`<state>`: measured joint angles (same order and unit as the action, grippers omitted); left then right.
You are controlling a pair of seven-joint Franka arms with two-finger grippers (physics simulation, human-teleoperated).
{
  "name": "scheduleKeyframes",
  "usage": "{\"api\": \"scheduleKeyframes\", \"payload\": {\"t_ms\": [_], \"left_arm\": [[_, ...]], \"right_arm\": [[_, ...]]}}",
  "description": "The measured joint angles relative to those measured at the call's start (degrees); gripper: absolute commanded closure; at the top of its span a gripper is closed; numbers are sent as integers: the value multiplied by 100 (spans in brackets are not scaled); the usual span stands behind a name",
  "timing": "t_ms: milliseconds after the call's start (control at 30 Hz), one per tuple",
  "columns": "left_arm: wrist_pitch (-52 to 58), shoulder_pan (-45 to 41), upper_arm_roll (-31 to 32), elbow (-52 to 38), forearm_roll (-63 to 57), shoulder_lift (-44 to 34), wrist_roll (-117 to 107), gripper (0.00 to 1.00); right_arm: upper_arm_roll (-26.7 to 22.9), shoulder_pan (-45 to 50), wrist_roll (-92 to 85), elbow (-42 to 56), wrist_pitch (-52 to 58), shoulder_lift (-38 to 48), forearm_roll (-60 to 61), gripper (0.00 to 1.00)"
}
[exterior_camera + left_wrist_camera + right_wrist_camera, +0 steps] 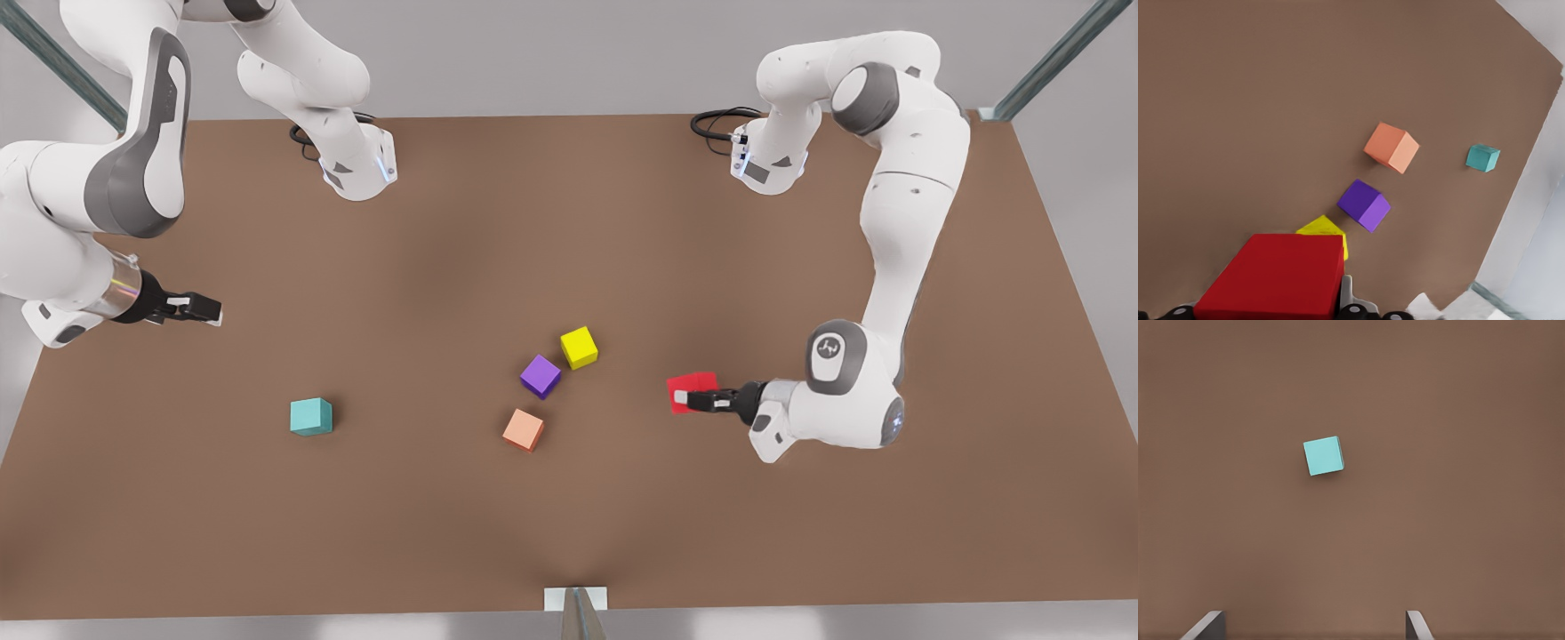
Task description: Pick up red wooden cube and pass to hand red wooden cube and place in blue wooden cube
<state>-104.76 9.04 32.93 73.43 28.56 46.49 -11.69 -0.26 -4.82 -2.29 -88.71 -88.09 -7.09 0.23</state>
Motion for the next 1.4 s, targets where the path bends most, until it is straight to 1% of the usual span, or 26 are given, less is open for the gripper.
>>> {"api": "scheduleKeyframes", "payload": {"t_ms": [100,167,333,400,467,567,633,767,900,967,1033,1233,1400], "left_arm": [[-2,-214,559,-638,537,640,29,34],[-155,-421,797,-856,883,994,145,34],[-572,-788,890,-1095,1595,1366,641,33],[-674,-934,890,-1224,1821,1507,866,34],[-748,-1064,892,-1416,1965,1685,1113,33],[-824,-1144,888,-1504,2214,1854,1506,33],[-880,-1155,892,-1515,2358,1890,1772,35],[-951,-1158,900,-1503,2532,1893,2258,34],[-973,-1159,930,-1472,2592,1895,2692,34],[-980,-1159,930,-1464,2605,1900,2899,34],[-987,-1159,931,-1458,2613,1901,3098,34],[-1004,-1185,930,-1453,2623,1909,3579,34],[-1024,-1194,930,-1446,2749,1895,3832,34]], "right_arm": [[0,-3,0,0,7,-8,22,0],[0,-3,0,-6,10,-15,31,0],[2,4,0,7,13,-72,39,0],[22,15,-9,130,-6,-256,179,0],[68,36,-19,456,-39,-753,739,0],[124,549,-92,1076,-183,-1516,2067,0],[111,644,-276,1395,-281,-1942,2861,0],[122,686,-962,1516,-615,-2398,4266,0],[128,815,-2038,1535,-956,-2918,5647,0],[124,920,-2630,1484,-1154,-3027,6137,0],[119,1087,-3188,1269,-1396,-2951,6417,0],[123,1448,-4720,1038,-2096,-2836,6821,0],[135,1794,-6141,362,-2943,-2503,7636,0]]}}
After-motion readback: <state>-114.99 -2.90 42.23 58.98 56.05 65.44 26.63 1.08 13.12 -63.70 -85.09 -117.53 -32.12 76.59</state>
